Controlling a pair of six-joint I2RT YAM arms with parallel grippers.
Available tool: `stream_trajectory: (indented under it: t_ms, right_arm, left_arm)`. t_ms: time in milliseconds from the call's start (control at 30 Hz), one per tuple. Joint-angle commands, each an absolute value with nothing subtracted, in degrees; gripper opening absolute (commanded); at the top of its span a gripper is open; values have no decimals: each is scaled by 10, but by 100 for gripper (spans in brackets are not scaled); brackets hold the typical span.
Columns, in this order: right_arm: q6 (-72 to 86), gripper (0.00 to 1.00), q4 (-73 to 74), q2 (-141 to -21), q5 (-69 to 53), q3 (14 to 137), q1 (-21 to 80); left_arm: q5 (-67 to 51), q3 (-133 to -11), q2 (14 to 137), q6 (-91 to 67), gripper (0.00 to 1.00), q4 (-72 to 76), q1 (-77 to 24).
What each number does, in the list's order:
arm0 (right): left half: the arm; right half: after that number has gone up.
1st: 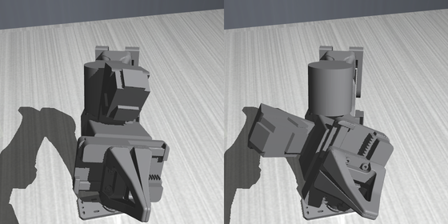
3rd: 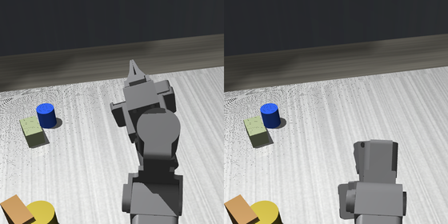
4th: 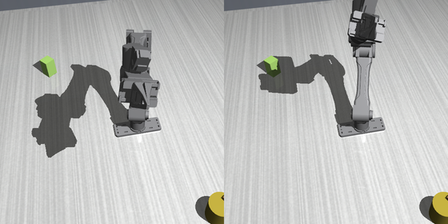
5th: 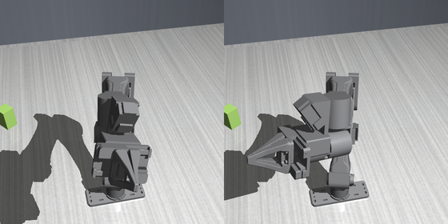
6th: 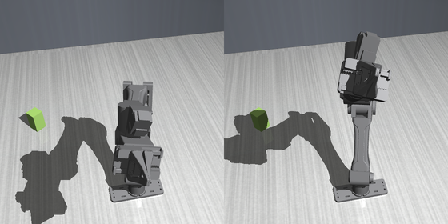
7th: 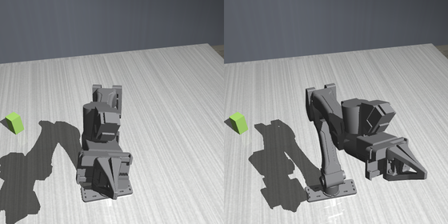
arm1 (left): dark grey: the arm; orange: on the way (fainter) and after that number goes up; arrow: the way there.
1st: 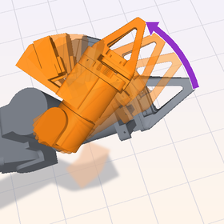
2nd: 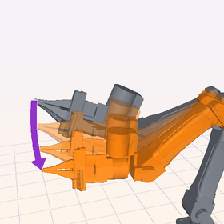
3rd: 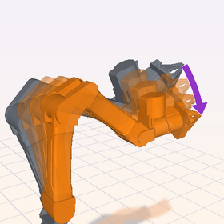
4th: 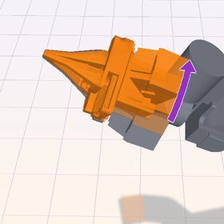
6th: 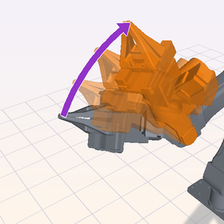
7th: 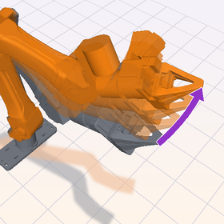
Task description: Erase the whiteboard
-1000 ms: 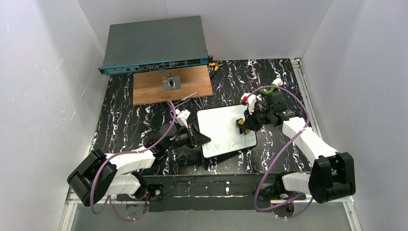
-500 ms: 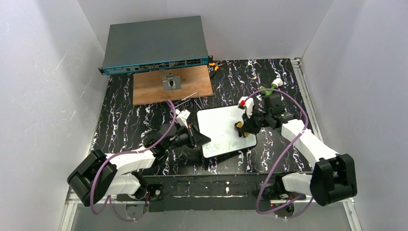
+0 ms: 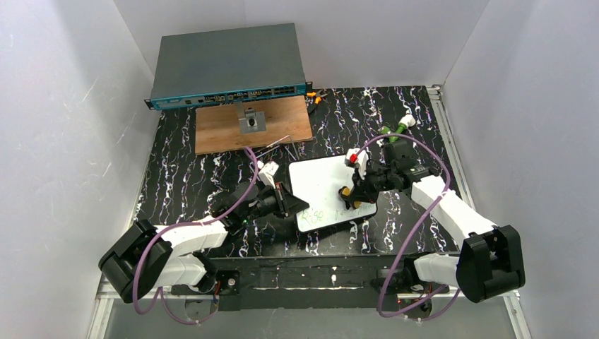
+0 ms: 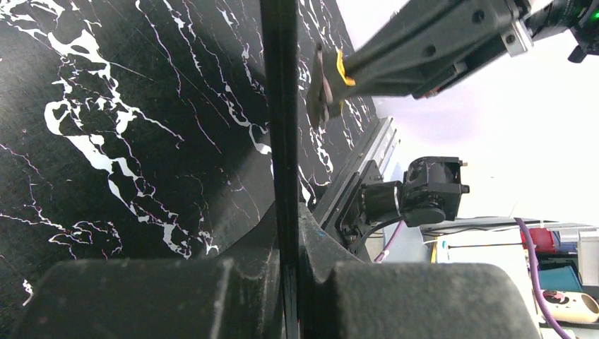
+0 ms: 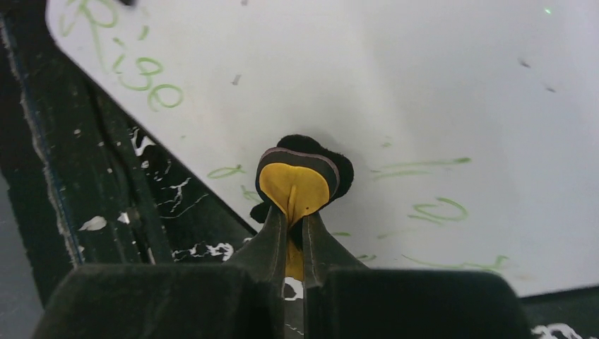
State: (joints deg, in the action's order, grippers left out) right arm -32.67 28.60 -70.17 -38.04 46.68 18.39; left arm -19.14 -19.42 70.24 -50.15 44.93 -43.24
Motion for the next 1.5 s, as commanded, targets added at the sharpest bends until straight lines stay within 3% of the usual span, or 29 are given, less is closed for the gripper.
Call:
stream_trajectory:
  t_ms: [0,400,733,1000,1100,1467]
  right_arm:
    - [-364,1,318,-689,-434,468,206]
    - [-294,1,239,-702,-314,475,116]
    - [-344,1,319,-695,-469,486,149]
    - [-235,1,217,-724,-281,501,92]
    - [-229,1,219,-748,-269,510,89]
    - [-275,1,265,-748,-380,523,210]
  left_arm:
    - [-198,-199,683,-496,0,511,-430]
    - [-199,-195,678,-494,0,511,-429]
    - [-203,-195,688,-497,0,524,-425]
    - [-203,-192,679,-497,0,518,-424]
    - [-204,-195,681,-498,0,519,-424]
    - [-207,-202,690,-499,0,518,-424]
